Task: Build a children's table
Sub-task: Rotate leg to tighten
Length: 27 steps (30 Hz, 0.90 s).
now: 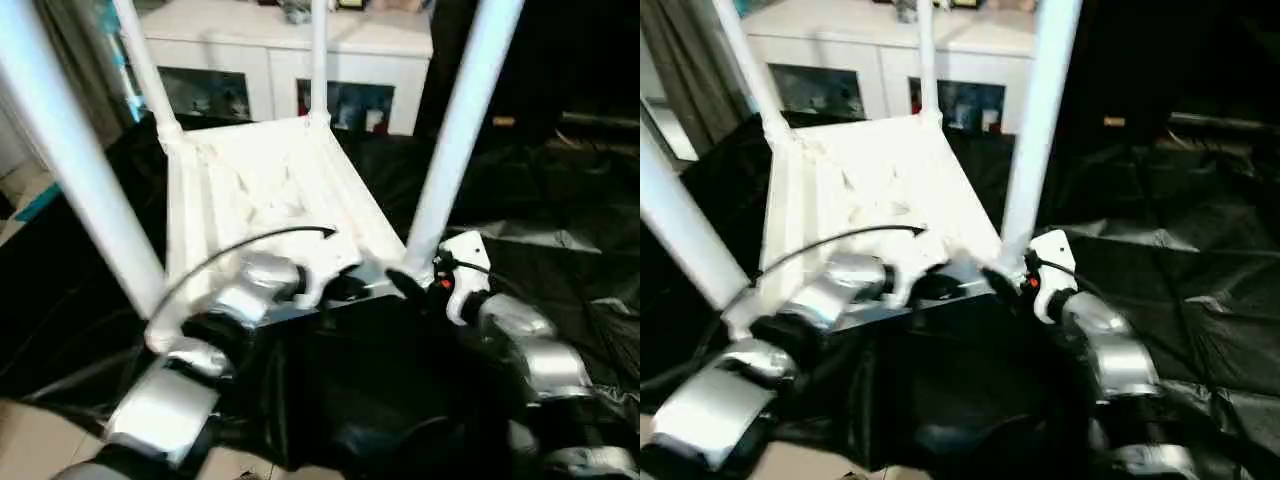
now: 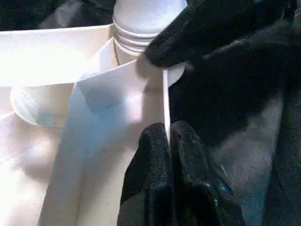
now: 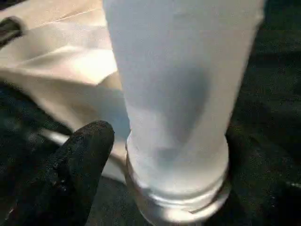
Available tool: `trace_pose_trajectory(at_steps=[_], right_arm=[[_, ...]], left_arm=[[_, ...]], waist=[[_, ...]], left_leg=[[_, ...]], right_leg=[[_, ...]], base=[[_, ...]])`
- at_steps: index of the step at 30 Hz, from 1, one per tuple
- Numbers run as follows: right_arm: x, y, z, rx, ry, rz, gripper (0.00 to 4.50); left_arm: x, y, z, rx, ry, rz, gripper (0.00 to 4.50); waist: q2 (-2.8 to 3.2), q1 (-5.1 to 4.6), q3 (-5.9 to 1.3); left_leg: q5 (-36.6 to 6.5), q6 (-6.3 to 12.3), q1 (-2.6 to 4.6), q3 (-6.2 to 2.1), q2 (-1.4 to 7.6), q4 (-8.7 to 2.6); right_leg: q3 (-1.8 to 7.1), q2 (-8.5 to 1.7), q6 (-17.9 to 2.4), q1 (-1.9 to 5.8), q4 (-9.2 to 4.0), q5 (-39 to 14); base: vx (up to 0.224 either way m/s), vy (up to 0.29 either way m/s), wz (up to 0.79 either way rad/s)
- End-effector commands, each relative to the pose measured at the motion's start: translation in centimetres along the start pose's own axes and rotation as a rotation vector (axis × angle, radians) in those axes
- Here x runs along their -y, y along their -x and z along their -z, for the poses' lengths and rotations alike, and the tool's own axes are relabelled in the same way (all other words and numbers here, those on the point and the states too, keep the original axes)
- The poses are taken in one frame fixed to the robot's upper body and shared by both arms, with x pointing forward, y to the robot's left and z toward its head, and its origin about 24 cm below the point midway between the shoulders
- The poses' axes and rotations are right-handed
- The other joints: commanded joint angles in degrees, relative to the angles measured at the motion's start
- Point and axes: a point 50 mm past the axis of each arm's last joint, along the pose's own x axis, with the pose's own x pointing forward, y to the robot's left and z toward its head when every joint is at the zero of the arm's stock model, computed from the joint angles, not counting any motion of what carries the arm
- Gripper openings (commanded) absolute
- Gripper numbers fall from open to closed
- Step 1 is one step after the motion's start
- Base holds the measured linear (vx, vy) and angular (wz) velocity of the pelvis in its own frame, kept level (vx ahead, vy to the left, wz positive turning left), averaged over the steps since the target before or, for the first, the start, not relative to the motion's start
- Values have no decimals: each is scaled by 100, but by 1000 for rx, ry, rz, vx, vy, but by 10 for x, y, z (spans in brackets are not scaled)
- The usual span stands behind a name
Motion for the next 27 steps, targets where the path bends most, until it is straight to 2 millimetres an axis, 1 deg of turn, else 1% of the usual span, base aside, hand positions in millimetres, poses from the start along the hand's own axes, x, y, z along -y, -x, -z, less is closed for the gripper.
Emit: trace_pose_trajectory(at_steps=[1,2,3,4,5,6,7,8,9,10,11,13,14,15,17,18,19,21,25,27], right_arm=[[-19,-4,-8,9,24,-209,385],[-17,0,-9,-5,27,-244,385],[-17,0,-9,-5,27,-244,385],[-16,5,-9,-23,41,-283,385],[-16,5,-9,-23,41,-283,385],[-14,15,-8,-69,59,-358,385],[-14,15,-8,-69,59,-358,385],[-13,18,-8,-84,66,-377,385],[-12,19,-7,-96,73,-388,385],[-11,19,-7,-102,77,-392,370],[-11,19,-7,-102,77,-392,370],[-11,20,-7,-117,86,-412,342],[-11,20,-7,-117,86,-412,334],[-11,21,-7,-124,91,-420,327],[-11,21,-7,-124,91,-420,327],[-11,20,-7,-123,93,-423,300],[-11,20,-7,-123,92,-426,291],[-12,21,-8,-120,85,-441,284],[-15,22,-5,-121,71,-464,276],[-15,21,-3,-119,65,-458,275]], left_arm=[[7,2,-7,15,-79,122,0],[8,7,-4,11,-85,160,0],[8,7,-4,11,-85,160,0],[9,13,-2,6,-83,198,0],[9,13,-2,6,-83,198,0],[7,23,2,-9,-87,232,0],[7,23,2,-9,-87,232,0],[6,26,3,-15,-90,236,0],[5,29,4,-21,-90,232,0],[4,29,5,-23,-90,229,0],[4,29,5,-23,-90,229,0],[4,32,5,-19,-84,233,0],[4,32,5,-19,-84,233,0],[4,33,4,-17,-82,236,0],[4,33,4,-17,-82,236,0],[4,34,4,-16,-81,239,0],[4,34,4,-15,-80,241,0],[5,35,5,-14,-79,249,0],[5,36,6,-10,-72,250,0],[5,35,5,-3,-67,240,0]], waist=[[-75,60,-348],[-70,72,-359],[-57,88,-373],[-75,95,-384],[-69,136,-422],[-97,180,-431],[-87,226,-458],[-95,244,-470],[-88,274,-461],[-80,294,-437],[-81,301,-428],[-80,307,-396],[-76,308,-380],[-81,299,-369],[-84,302,-364],[-100,300,-362],[-92,300,-363],[-101,301,-375],[-100,309,-397],[-103,310,-401]], left_leg=[[-1709,356,52,-121,276,-424],[-1514,406,37,-104,289,-407],[-1351,443,34,-87,297,-379],[-1242,456,32,-86,296,-367],[-953,532,48,-74,297,-322],[-698,642,22,-63,285,-291],[-565,705,36,-64,278,-264],[-430,781,33,-56,281,-245],[-283,897,5,-51,283,-225],[-365,911,-1,-50,289,-231],[-457,876,3,-52,293,-241],[-880,625,31,-60,313,-290],[-1089,495,41,-65,318,-309],[-1234,395,42,-68,318,-322],[-1315,318,48,-72,321,-335],[-1362,275,59,-68,319,-340],[-1370,247,48,-74,316,-341],[-1282,255,40,-80,318,-337],[-1004,389,28,-66,302,-299],[-921,443,22,-64,299,-288]], right_leg=[[231,-297,-1231,220,-354,-1515],[225,-284,-1308,228,-317,-1301],[226,-269,-1403,219,-267,-1008],[223,-268,-1449,229,-241,-843],[231,-262,-1561,224,-171,-395],[235,-257,-1649,227,-111,-10],[229,-255,-1674,230,-79,158],[232,-249,-1702,224,-52,346],[227,-250,-1739,204,-31,517],[219,-258,-1730,191,-52,337],[215,-264,-1709,190,-70,159],[220,-270,-1589,183,-142,-580],[227,-269,-1531,174,-170,-863],[235,-273,-1467,170,-190,-1047],[241,-276,-1420,170,-205,-1182],[247,-275,-1390,161,-217,-1262],[250,-281,-1366,167,-212,-1292],[251,-282,-1362,174,-192,-1182],[248,-267,-1453,176,-147,-770],[244,-267,-1488,182,-134,-661]], base=[[0,0,0],[54,-33,1],[54,-33,1],[57,-33,1],[50,-27,0],[50,-27,0],[0,0,0],[0,0,0],[0,0,0],[0,0,0],[0,0,0],[0,0,0],[0,0,0],[0,0,0],[0,0,0],[0,0,0],[0,0,0],[0,0,0],[0,0,0],[0,0,0]])
